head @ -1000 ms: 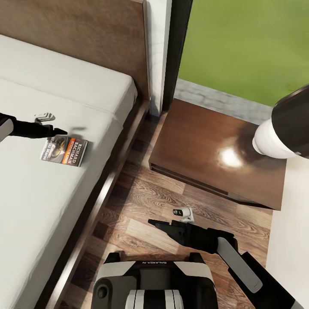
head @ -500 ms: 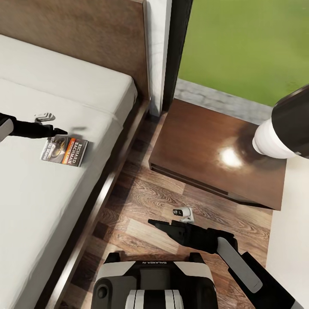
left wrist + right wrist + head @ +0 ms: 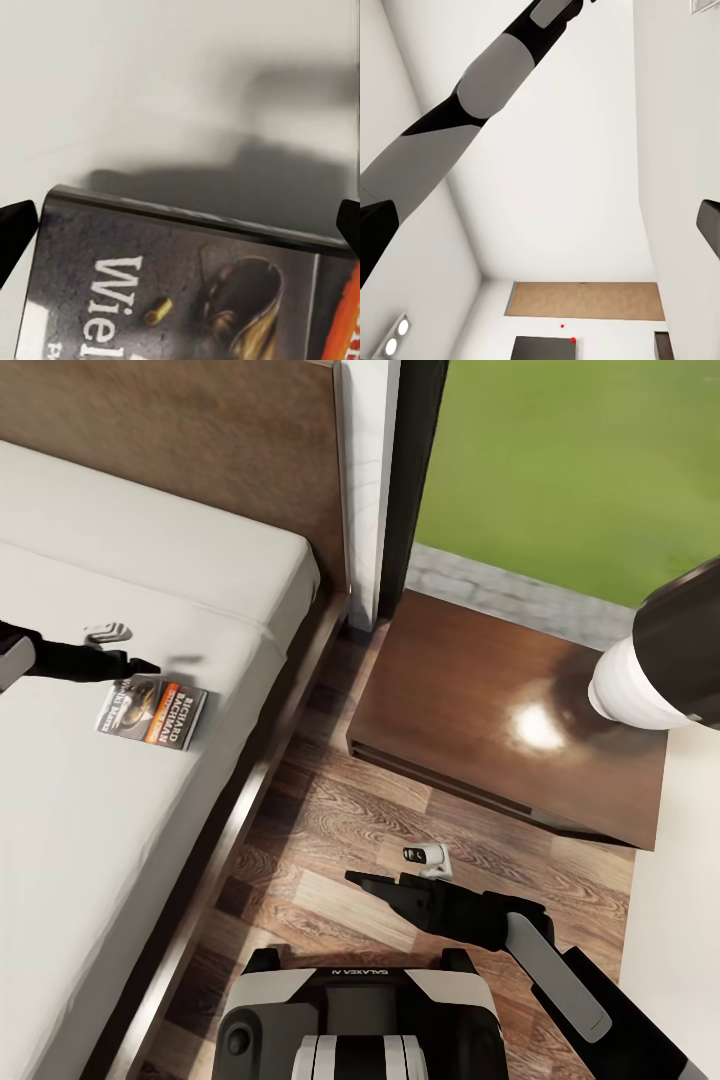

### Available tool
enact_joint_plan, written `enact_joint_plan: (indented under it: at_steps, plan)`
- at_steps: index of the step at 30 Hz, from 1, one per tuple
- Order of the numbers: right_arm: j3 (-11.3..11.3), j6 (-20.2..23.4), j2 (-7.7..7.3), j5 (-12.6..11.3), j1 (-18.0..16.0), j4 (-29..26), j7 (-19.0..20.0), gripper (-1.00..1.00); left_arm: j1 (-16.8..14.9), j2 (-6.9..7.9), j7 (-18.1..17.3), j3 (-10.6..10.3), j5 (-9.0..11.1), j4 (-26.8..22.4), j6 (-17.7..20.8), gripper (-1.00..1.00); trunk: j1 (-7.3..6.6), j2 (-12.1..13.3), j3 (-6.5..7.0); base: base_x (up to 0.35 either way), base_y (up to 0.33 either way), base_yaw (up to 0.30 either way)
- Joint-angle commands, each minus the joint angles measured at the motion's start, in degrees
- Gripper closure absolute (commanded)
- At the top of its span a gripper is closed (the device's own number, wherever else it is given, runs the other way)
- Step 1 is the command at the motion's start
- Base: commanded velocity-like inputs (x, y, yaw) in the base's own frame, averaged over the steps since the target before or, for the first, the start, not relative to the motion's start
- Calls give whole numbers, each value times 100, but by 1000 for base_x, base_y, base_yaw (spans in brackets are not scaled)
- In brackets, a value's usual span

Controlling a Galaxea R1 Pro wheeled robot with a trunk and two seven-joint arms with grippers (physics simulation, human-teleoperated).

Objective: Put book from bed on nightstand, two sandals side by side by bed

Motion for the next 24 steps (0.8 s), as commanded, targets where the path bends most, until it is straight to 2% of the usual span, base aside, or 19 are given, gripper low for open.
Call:
enact_joint_plan:
  at_steps: [1,11,24]
  plan:
    - [10,38,-4,-53,-5,1,-10,-100,-2,0,-13,-48,58,-8,41,-100,0,-2,-2,0,0,0]
    - [9,38,-4,-53,-5,1,-10,-100,-3,-13,-15,-41,59,-8,42,-100,0,-2,-2,0,0,0]
    - [15,38,-4,-53,-5,1,-14,-100,-3,63,19,3,44,-15,32,-100,0,-2,-2,0,0,0]
